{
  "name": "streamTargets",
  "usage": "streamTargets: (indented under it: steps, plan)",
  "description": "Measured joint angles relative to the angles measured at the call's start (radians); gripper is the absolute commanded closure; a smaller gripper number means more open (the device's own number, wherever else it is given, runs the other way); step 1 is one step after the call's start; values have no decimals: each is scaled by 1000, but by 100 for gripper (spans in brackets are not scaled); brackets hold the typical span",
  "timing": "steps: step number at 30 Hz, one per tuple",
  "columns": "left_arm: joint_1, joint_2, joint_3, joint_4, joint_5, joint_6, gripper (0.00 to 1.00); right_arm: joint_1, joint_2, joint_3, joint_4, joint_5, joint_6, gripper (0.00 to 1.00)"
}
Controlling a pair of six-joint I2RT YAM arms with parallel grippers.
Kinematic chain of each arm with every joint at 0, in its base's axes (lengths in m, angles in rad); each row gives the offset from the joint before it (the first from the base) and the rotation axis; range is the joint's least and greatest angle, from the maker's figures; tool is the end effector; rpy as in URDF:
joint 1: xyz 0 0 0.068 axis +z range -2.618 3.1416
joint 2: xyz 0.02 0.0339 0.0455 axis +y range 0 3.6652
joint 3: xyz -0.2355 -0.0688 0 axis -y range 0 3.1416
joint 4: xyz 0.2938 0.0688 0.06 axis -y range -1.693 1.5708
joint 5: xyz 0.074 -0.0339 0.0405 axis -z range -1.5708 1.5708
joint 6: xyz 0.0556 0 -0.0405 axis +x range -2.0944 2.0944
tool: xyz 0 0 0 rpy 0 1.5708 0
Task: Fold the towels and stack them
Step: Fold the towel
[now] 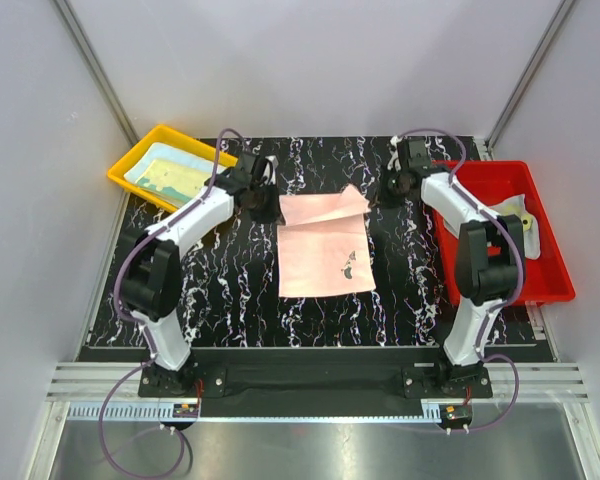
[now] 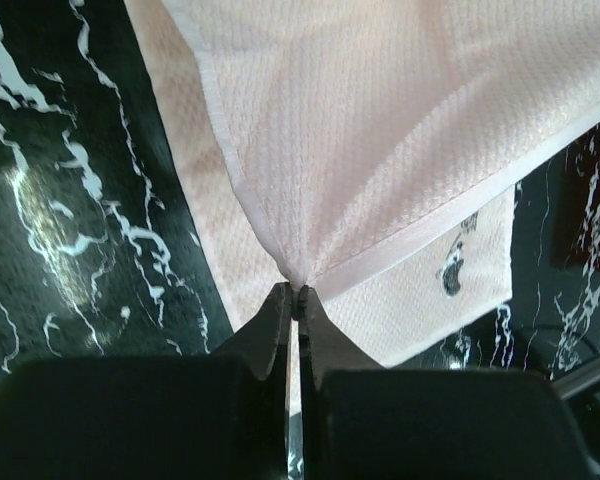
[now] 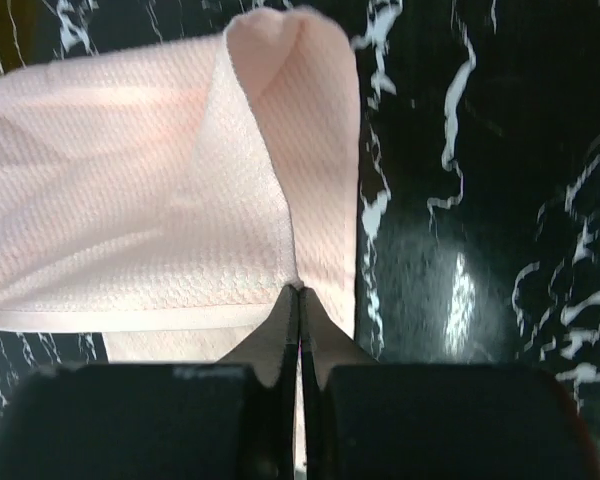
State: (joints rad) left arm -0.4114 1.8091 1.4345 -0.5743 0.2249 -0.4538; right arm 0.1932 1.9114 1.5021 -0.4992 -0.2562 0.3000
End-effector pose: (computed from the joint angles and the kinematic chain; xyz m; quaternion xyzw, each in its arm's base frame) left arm 0.4035 -0.1896 0.1865 0.0143 0.9465 -0.2244 0.2312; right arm 0.4592 0.1042 0.1728 0.0086 0.9388 0.1959 0.2832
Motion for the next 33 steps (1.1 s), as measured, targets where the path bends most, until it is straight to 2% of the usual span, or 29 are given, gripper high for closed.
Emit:
streamTargets:
  steps: [5,12,21,33]
  plan:
    - [-31,-89,-94,8,13,-4,100,0,-126,-156,-15,-26,-1,100]
    - [-80,-140,-139,-18,-7,-15,100,2,-233,-303,-22,-54,1,100]
    - [-181,-249,-380,17,-51,-71,100,33,-354,-519,-18,-61,38,100]
    - [-194,-287,-448,54,-68,-105,100,59,-367,-593,24,-77,56,100]
